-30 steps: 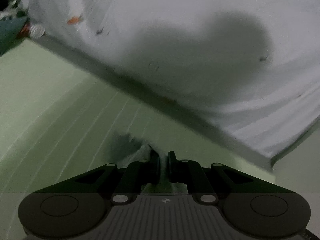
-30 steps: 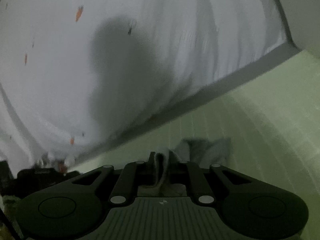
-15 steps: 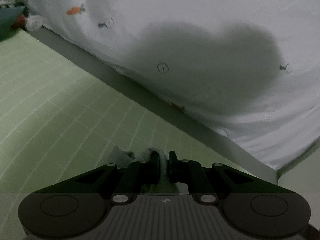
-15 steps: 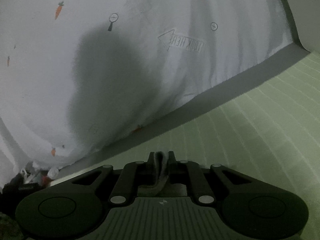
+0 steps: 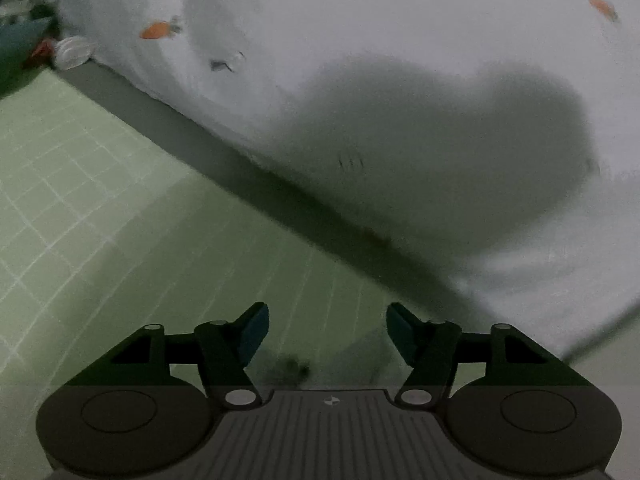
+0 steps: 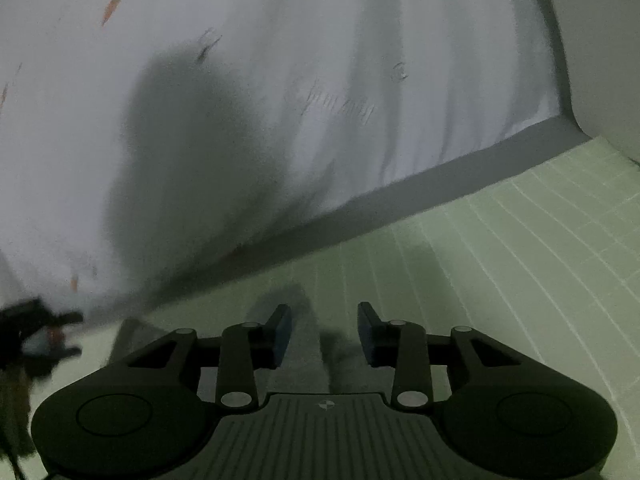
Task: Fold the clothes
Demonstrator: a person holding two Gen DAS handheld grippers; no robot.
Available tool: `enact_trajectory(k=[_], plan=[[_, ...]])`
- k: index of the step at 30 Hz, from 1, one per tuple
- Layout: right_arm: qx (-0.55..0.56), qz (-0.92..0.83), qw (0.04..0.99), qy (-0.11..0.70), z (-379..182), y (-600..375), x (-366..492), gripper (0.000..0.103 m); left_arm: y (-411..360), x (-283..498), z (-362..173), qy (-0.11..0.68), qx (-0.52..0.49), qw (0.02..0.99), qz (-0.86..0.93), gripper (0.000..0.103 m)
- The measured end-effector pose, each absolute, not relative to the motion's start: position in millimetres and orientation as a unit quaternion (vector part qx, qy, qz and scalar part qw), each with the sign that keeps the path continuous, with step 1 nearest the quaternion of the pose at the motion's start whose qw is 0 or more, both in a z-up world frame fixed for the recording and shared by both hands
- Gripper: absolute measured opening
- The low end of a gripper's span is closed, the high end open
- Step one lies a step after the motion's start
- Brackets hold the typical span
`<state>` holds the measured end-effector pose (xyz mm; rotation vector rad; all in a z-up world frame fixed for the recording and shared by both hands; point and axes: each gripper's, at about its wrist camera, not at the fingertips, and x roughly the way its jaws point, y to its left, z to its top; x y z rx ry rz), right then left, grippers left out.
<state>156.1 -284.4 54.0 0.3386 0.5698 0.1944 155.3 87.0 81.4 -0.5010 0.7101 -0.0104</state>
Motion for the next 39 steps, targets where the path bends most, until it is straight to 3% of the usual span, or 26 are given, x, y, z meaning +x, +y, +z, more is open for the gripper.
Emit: enact_trajectory(k=[2, 7, 8, 9, 11, 12, 19, 22, 23, 24, 25, 28, 33, 34, 35, 36, 37, 39], plan=[[0.118, 0.114, 0.943, 0.290, 53, -263, 146, 0.051, 69, 143, 72, 0.359, -0.191, 0.914, -0.013, 0.077], [0.021, 0.171, 0.936, 0.308, 43, -205, 140, 0.073, 27, 128, 42, 0.378, -0.099, 0.921, -0.004, 0.077], [0.004, 0.171, 0.936, 0.309, 41, -198, 140, 0.074, 21, 125, 37, 0.374, -0.087, 0.923, 0.005, 0.077], [-0.024, 0.166, 0.936, 0.311, 37, -188, 142, 0.071, 19, 123, 35, 0.370, -0.083, 0.925, 0.010, 0.077], [-0.098, 0.130, 0.935, 0.314, 28, -171, 146, 0.020, 17, 122, 32, 0.369, -0.083, 0.925, 0.020, 0.073], [-0.105, 0.120, 0.937, 0.311, 29, -171, 146, 0.008, 17, 123, 31, 0.371, -0.085, 0.924, 0.023, 0.072], [0.035, 0.064, 0.950, 0.305, 54, -259, 152, 0.005, 33, 130, 28, 0.385, -0.135, 0.913, 0.020, 0.070], [0.151, 0.097, 0.915, 0.360, 19, -299, 166, 0.012, 42, 128, 26, 0.387, -0.170, 0.906, 0.022, 0.071], [0.185, 0.099, 0.906, 0.369, 9, -308, 168, 0.021, 44, 126, 26, 0.385, -0.178, 0.905, 0.022, 0.071], [0.212, 0.094, 0.901, 0.366, 5, -316, 166, 0.046, 46, 124, 27, 0.384, -0.183, 0.905, 0.023, 0.071], [0.251, 0.088, 0.895, 0.359, -1, -326, 161, 0.057, 49, 121, 28, 0.382, -0.187, 0.905, 0.023, 0.071], [0.310, 0.096, 0.888, 0.327, 0, -342, 137, 0.058, 58, 114, 30, 0.374, -0.193, 0.907, 0.019, 0.071], [0.264, 0.119, 0.896, 0.337, 14, -332, 100, 0.057, 65, 109, 29, 0.369, -0.198, 0.908, -0.001, 0.070], [0.251, 0.137, 0.893, 0.348, 16, -327, 93, 0.056, 61, 109, 29, 0.366, -0.191, 0.911, 0.002, 0.068], [0.239, 0.147, 0.891, 0.356, 16, -323, 89, 0.056, 57, 109, 29, 0.362, -0.184, 0.914, 0.004, 0.053], [0.214, 0.160, 0.890, 0.371, 14, -312, 87, 0.045, 53, 110, 29, 0.359, -0.176, 0.916, 0.006, 0.043], [0.195, 0.168, 0.888, 0.381, 13, -303, 85, 0.021, 49, 110, 30, 0.357, -0.172, 0.918, 0.012, 0.034], [0.176, 0.143, 0.894, 0.385, 12, -295, 84, 0.015, 45, 109, 32, 0.356, -0.172, 0.918, 0.036, 0.025]])
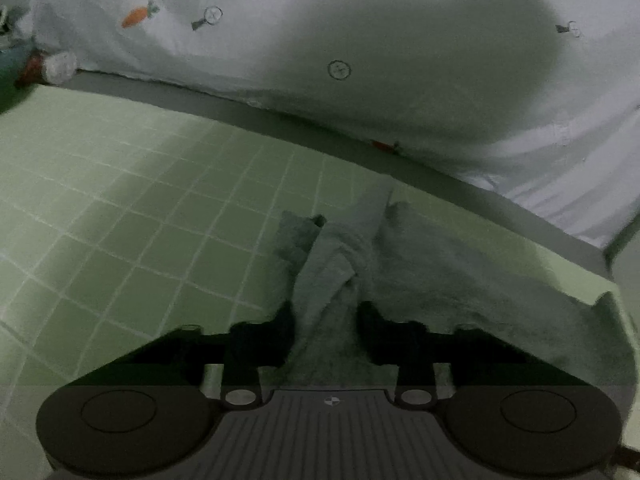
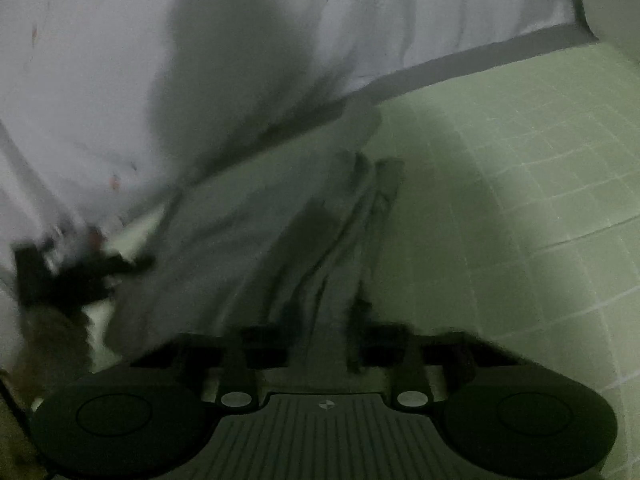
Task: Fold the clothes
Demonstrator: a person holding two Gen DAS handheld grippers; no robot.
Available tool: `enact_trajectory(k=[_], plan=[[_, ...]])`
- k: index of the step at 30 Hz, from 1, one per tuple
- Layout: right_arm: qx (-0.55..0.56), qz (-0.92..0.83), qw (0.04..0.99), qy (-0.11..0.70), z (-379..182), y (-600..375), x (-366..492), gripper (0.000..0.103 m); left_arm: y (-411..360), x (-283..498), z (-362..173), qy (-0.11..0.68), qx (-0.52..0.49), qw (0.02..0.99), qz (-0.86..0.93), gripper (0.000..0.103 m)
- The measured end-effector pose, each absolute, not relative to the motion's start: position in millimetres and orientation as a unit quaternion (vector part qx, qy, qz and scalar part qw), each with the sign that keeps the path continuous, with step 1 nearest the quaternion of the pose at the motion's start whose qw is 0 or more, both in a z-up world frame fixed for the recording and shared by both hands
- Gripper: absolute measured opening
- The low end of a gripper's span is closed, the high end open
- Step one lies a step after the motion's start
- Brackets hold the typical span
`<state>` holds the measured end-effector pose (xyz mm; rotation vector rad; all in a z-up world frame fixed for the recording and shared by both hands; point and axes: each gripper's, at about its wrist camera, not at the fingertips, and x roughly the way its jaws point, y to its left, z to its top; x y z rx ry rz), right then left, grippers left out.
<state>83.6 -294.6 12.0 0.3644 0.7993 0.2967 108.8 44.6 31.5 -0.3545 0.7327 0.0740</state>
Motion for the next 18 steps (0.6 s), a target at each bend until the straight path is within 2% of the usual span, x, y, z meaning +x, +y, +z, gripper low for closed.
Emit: enact_trajectory(k=[2, 7, 8, 9, 10, 11, 12, 15, 18], plan=[[0.176, 0.129, 0.897, 0.385, 15, -293, 81, 0.010, 43, 106, 36, 0.358, -0.171, 0.917, 0.050, 0.021], [0.200, 0.102, 0.884, 0.409, 10, -306, 76, 0.011, 51, 98, 42, 0.368, -0.192, 0.909, 0.045, 0.023], [0.201, 0.106, 0.887, 0.402, 14, -306, 78, 0.013, 53, 98, 47, 0.371, -0.191, 0.908, 0.039, 0.031], [0.200, 0.105, 0.891, 0.393, 19, -308, 81, 0.021, 56, 100, 52, 0.374, -0.188, 0.908, 0.039, 0.039], [0.200, 0.101, 0.898, 0.377, 28, -311, 83, 0.033, 58, 101, 57, 0.370, -0.182, 0.910, 0.037, 0.051], [0.201, 0.099, 0.902, 0.369, 30, -316, 83, 0.042, 61, 102, 65, 0.360, -0.170, 0.917, 0.032, 0.059], [0.206, 0.096, 0.909, 0.348, 39, -319, 86, 0.055, 64, 104, 73, 0.350, -0.158, 0.923, 0.026, 0.062], [0.217, 0.100, 0.921, 0.307, 56, -322, 99, 0.057, 58, 127, 90, 0.336, -0.083, 0.938, -0.018, 0.077], [0.191, 0.100, 0.927, 0.308, 56, -311, 121, 0.058, 38, 153, 88, 0.325, -0.007, 0.944, -0.060, 0.079]])
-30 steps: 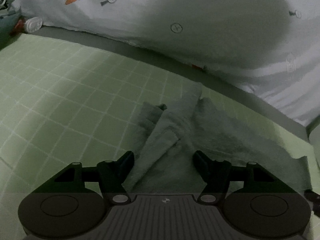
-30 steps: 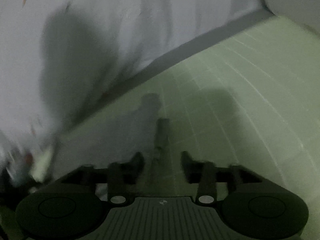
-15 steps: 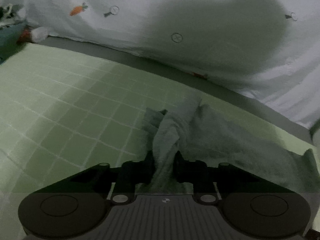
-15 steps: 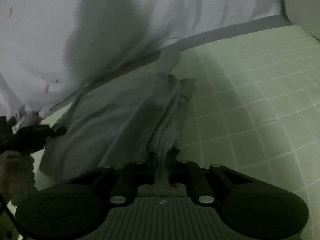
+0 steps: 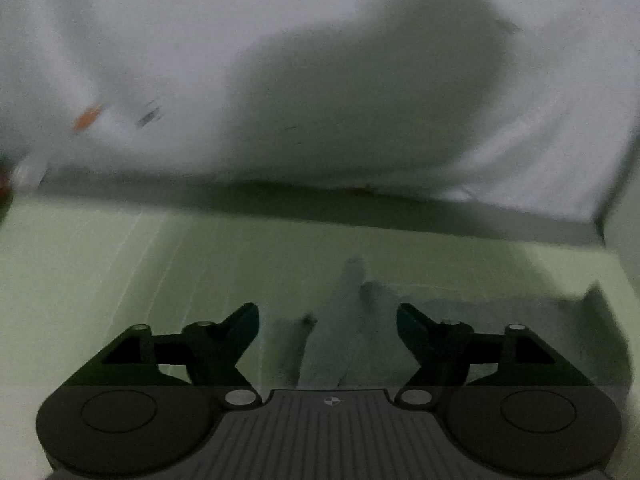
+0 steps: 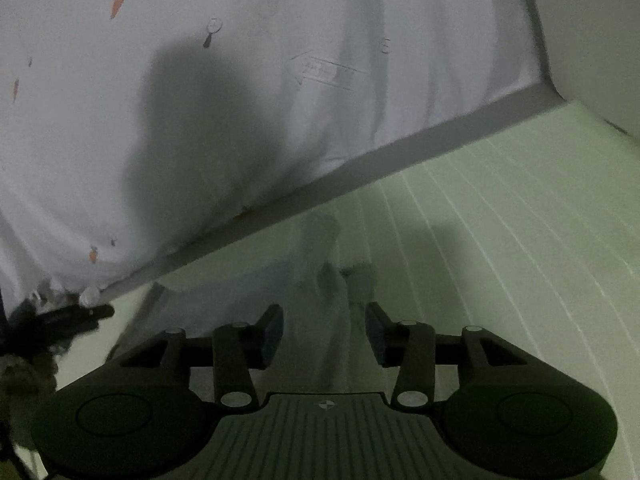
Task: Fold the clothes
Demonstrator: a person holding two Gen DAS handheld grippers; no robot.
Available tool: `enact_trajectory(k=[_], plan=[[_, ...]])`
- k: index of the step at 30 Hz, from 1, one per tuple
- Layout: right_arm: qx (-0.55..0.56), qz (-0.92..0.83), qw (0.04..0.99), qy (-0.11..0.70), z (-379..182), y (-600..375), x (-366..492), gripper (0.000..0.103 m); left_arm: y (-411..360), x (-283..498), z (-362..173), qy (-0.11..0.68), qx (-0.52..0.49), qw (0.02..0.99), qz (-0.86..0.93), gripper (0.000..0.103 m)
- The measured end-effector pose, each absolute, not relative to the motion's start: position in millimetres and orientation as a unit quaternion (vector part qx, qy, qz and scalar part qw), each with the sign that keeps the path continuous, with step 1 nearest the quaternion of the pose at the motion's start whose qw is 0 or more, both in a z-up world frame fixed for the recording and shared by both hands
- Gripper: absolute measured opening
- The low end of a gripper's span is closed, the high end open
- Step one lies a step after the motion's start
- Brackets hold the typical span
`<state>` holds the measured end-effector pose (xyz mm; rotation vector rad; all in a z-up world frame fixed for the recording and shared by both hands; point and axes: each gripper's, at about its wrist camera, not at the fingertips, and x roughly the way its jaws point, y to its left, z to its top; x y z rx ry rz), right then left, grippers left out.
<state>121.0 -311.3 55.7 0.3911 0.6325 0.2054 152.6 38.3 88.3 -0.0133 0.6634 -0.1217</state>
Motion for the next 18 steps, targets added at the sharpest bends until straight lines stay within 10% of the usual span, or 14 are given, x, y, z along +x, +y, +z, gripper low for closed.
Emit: enact_trajectory(k=[4, 7, 18], plan=[[0.180, 0.100, 0.928, 0.310, 51, -297, 144, 0.061, 10, 185, 68, 0.319, 0.049, 0.942, -0.093, 0.073], [0.180, 0.091, 0.928, 0.312, 47, -290, 154, 0.063, 4, 204, 50, 0.332, 0.052, 0.940, -0.067, 0.007], [0.193, 0.081, 0.924, 0.320, 35, -292, 159, 0.069, 68, 207, 57, 0.323, -0.050, 0.945, -0.009, 0.004]])
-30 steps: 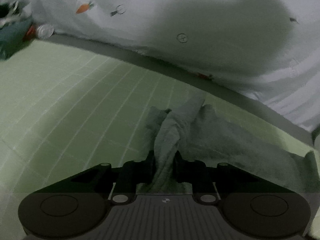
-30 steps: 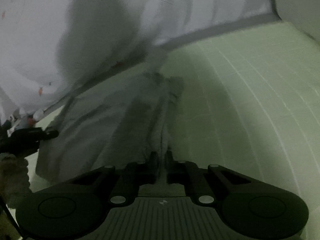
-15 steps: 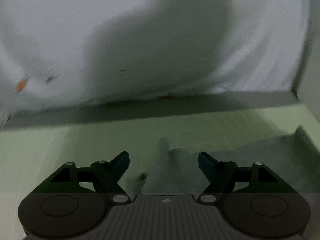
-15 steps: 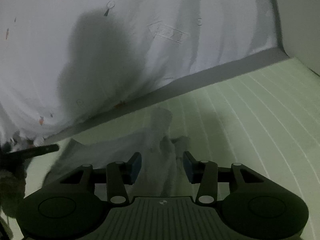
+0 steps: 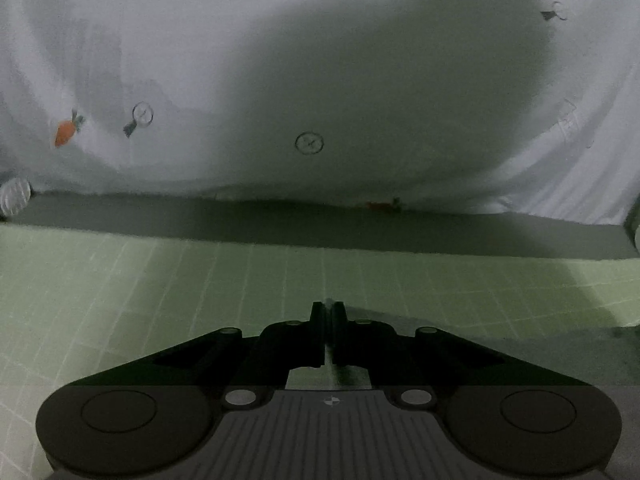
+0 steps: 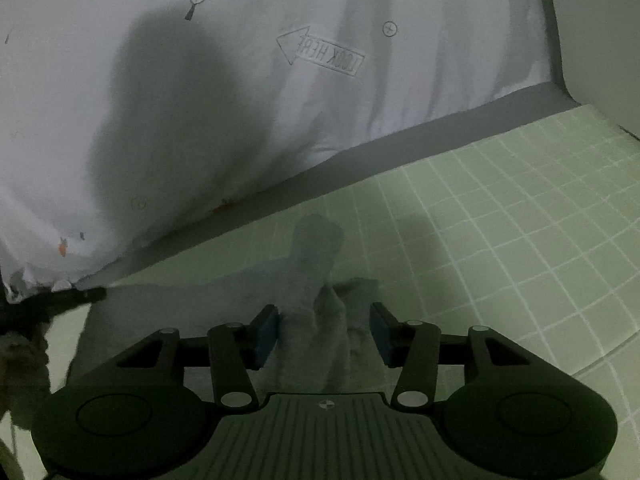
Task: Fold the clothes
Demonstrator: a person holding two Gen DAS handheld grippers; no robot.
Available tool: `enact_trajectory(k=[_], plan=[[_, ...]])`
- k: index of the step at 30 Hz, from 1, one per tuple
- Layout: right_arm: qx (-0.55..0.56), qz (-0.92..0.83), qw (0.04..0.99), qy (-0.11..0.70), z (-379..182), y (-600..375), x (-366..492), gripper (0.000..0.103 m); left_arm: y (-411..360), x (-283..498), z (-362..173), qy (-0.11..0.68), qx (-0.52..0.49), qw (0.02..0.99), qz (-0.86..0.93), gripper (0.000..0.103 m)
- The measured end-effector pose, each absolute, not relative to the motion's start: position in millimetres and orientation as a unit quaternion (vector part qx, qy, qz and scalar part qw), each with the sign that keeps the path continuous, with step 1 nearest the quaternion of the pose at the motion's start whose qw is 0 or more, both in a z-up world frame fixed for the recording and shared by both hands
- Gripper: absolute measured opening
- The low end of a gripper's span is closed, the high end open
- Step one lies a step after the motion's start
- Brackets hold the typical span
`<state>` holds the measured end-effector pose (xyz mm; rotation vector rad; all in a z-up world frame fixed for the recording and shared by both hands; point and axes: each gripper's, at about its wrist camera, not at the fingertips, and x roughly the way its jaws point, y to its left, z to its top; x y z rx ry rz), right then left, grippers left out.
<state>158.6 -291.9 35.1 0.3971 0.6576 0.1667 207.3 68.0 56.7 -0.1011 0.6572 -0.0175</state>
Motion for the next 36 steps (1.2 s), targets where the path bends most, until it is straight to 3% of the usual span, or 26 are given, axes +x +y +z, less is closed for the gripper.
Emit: enact_trajectory(k=[5, 10, 12, 14, 15, 18, 19, 20, 21, 22, 23, 32, 36], plan=[[0.192, 0.078, 0.928, 0.310, 38, -292, 159, 0.074, 92, 212, 48, 0.312, -0.061, 0.944, 0.091, 0.001], [0.208, 0.092, 0.921, 0.317, 33, -294, 162, 0.078, 141, 205, 47, 0.336, -0.197, 0.919, 0.065, 0.003], [0.220, 0.100, 0.917, 0.318, 29, -295, 162, 0.078, 126, 195, 54, 0.346, -0.177, 0.921, 0.003, 0.018], [0.230, 0.091, 0.914, 0.321, 27, -297, 163, 0.078, 107, 187, 57, 0.358, -0.153, 0.920, -0.035, 0.077], [0.232, 0.084, 0.914, 0.323, 26, -297, 163, 0.079, 97, 181, 57, 0.360, -0.144, 0.921, -0.048, 0.085], [0.229, 0.073, 0.914, 0.326, 26, -296, 162, 0.083, 72, 175, 45, 0.367, -0.129, 0.919, -0.069, 0.085], [0.228, 0.073, 0.914, 0.327, 25, -295, 161, 0.084, 65, 175, 40, 0.368, -0.126, 0.919, -0.068, 0.078], [0.228, 0.073, 0.914, 0.328, 25, -294, 161, 0.084, 58, 175, 34, 0.369, -0.123, 0.919, -0.068, 0.060], [0.227, 0.073, 0.913, 0.330, 25, -293, 160, 0.084, 54, 175, 30, 0.369, -0.121, 0.919, -0.066, 0.049], [0.227, 0.074, 0.913, 0.331, 24, -292, 159, 0.084, 52, 175, 26, 0.369, -0.118, 0.920, -0.058, 0.028], [0.224, 0.072, 0.914, 0.331, 24, -291, 158, 0.084, 50, 175, 24, 0.369, -0.114, 0.921, -0.048, 0.022], [0.228, 0.070, 0.912, 0.333, 22, -294, 146, 0.084, 94, 193, 7, 0.405, -0.238, 0.883, 0.020, 0.018], [0.238, 0.073, 0.908, 0.336, 22, -299, 140, 0.091, 98, 193, 9, 0.411, -0.264, 0.872, 0.024, 0.028]])
